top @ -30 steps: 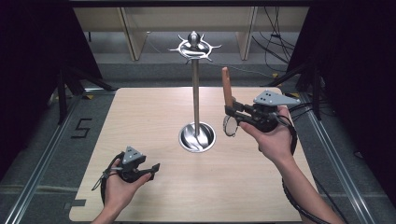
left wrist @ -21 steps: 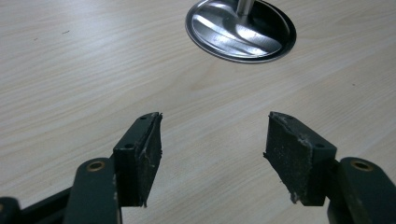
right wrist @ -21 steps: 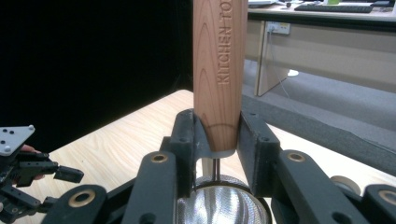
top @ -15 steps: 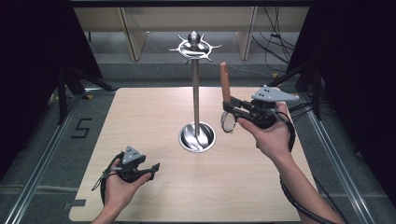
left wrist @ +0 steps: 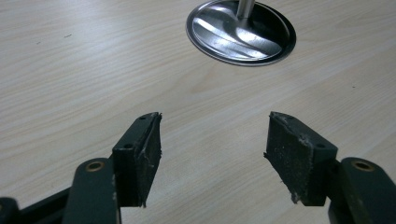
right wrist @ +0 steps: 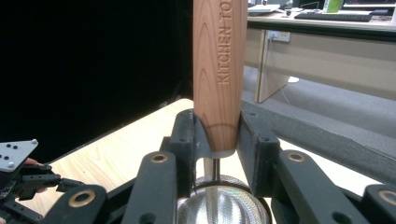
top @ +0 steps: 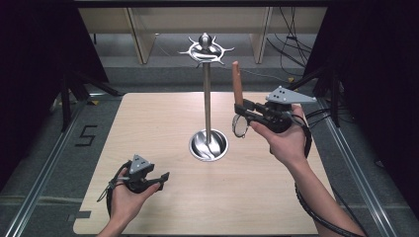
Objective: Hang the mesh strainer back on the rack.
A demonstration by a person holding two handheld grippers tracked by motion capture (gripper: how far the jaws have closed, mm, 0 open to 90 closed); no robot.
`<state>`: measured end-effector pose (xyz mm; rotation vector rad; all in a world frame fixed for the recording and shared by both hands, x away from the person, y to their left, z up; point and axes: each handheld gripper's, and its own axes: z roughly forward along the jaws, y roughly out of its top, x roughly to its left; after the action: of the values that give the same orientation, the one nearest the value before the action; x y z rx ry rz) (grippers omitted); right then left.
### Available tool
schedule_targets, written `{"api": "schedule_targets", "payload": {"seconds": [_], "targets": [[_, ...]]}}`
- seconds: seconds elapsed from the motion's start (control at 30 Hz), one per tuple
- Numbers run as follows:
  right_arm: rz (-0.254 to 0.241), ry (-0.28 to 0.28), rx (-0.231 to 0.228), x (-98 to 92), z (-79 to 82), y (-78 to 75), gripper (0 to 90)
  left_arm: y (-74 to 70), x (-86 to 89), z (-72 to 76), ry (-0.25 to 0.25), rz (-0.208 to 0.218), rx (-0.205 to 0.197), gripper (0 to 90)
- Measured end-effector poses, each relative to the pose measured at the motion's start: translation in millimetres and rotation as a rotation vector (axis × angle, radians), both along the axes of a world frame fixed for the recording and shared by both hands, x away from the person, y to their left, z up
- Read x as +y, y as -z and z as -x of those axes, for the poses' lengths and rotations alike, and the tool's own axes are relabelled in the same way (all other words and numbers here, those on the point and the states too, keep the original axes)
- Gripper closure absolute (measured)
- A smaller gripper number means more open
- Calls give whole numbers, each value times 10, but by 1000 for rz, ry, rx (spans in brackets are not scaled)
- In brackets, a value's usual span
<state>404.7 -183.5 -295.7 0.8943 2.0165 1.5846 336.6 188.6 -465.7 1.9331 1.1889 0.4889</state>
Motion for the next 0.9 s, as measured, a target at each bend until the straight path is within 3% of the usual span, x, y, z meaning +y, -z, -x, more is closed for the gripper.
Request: {"api": "schedule_targets", "payload": {"seconds": [0.1,0.17,0.2,0.37,0.6,0.8,0.9], "targets": [[9,3,-15,-1,-10,-14,698,-5,1,4,2,-1,4,349],[-16,0,2,21,-9,-13,699,-1,9,0,4,-3,4,350],[5,0,-17,13,-22,-25,698,-1,9,0,3,-2,1,349],[-13,1,-1,40,-3,-43,698,-4,8,3,12,2,3,350],[1,-11,-23,71,-24,-78,698,-3,11,0,1,-3,0,349],[-12,-12,-2,111,-13,-101,699,-6,10,2,4,-2,0,349],[0,-17,-18,120,-30,-103,698,-2,12,-1,2,-2,0,349]]}}
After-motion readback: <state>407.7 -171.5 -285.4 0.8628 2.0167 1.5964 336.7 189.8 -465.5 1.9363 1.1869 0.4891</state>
